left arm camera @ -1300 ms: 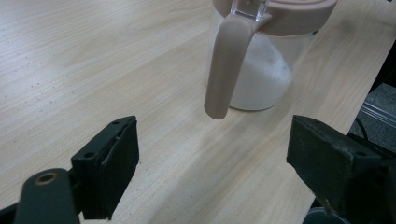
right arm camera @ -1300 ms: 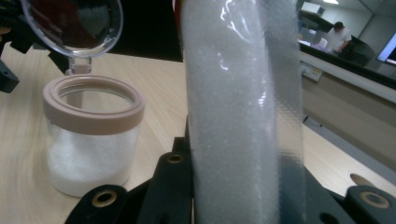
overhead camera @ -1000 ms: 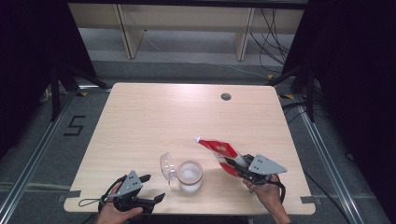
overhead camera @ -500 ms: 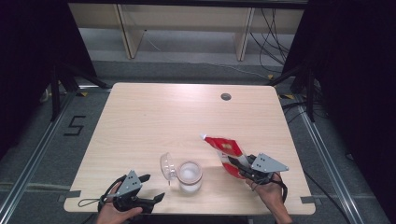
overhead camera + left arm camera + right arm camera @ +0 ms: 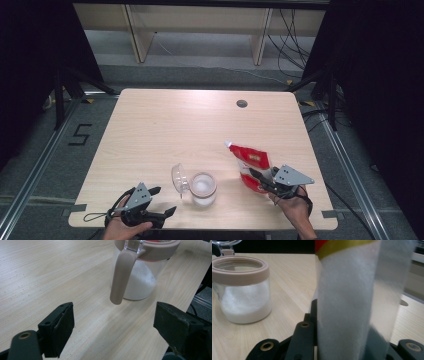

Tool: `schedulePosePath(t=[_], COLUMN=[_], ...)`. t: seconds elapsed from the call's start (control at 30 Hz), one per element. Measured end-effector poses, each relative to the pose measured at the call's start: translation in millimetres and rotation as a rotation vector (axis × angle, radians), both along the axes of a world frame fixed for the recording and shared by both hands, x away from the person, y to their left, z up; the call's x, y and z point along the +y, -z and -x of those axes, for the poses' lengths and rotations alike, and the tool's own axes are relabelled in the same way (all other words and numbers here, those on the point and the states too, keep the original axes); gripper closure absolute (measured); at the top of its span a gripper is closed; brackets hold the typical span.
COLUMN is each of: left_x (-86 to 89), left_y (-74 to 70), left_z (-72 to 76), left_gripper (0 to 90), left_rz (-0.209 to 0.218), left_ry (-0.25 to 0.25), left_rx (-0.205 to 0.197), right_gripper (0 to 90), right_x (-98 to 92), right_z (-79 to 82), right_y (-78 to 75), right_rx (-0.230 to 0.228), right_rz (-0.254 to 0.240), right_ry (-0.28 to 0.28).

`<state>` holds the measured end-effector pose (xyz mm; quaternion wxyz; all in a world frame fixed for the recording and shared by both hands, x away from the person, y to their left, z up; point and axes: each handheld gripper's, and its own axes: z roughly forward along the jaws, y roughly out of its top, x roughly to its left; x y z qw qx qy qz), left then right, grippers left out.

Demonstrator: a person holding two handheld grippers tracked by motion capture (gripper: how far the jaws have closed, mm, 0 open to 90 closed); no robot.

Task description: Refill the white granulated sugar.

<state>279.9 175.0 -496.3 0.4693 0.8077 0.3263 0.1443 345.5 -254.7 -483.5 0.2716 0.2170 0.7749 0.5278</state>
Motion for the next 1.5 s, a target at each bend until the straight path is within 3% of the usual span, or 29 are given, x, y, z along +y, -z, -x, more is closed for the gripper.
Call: schedulePosePath(t=[0.33, 0.43, 0.5, 0.53, 0.57, 1.0, 1.13, 1.2, 1.27, 1.33, 1.37, 1.4, 1.43, 1.47, 1.5], left_x=[0.2, 0.3, 0.2, 0.1, 0.1, 0.2, 0.3, 0.3, -0.4, -0.7, -0.5, -0.6, -0.5, -0.4, -0.5], left_y=[-0.4, -0.5, -0.5, -0.5, -0.5, -0.5, -0.7, -0.7, -0.4, -0.1, -0.2, -0.3, -0.4, -0.2, -0.4], left_z=[0.3, 0.3, 0.3, 0.3, 0.4, 0.3, 0.2, 0.2, 1.4, 1.2, 1.0, 1.2, 1.1, 0.8, 1.2], left_gripper=[16.4, 16.4, 16.4, 16.4, 16.4, 16.4, 16.4, 16.4, 16.4, 16.4, 16.4, 16.4, 16.4, 16.4, 16.4], left_rz=[-0.004, -0.003, -0.004, -0.004, -0.005, -0.003, -0.006, -0.003, 0.011, 0.012, 0.007, 0.008, 0.008, 0.011, 0.01], left_ry=[-0.004, -0.005, -0.004, -0.003, -0.003, -0.005, -0.003, -0.005, -0.023, -0.021, -0.017, -0.018, -0.018, -0.015, -0.022], left_rx=[0.001, 0.0, 0.0, 0.0, 0.0, 0.0, -0.002, 0.0, 0.016, 0.016, 0.012, 0.013, 0.012, 0.011, 0.015], right_gripper=[77.3, 77.0, 77.0, 76.9, 76.8, 72.4, 67.9, 61.1, 55.5, 50.0, 47.1, 45.2, 42.1, 40.3, 38.3], right_x=[-7.4, -7.2, -8.5, -10.2, -10.2, -19.7, -20.7, -21.6, -21.4, -22.8, -22.5, -21.4, -23.1, -21.5, -21.8], right_z=[3.2, 4.7, 5.4, 4.5, 5.2, 9.1, 11.6, 11.1, 15.0, 15.2, 17.8, 18.9, 20.0, 24.1, 23.8], right_y=[-0.5, 0.1, -0.3, -0.1, 0.5, 3.9, 4.2, 3.7, 2.1, 0.8, 0.7, 0.8, -0.4, -1.3, -2.2], right_rx=[0.026, 0.028, 0.04, 0.018, 0.041, 0.072, 0.096, 0.097, 0.144, 0.117, 0.146, 0.145, 0.15, 0.185, 0.165], right_rz=[-0.009, -0.032, -0.02, -0.008, -0.025, -0.034, -0.052, -0.068, -0.094, -0.069, -0.087, -0.1, -0.083, -0.095, -0.091], right_ry=[-0.008, 0.002, -0.009, -0.004, -0.007, 0.013, 0.029, 0.044, 0.058, 0.058, 0.067, 0.08, 0.082, 0.094, 0.09])
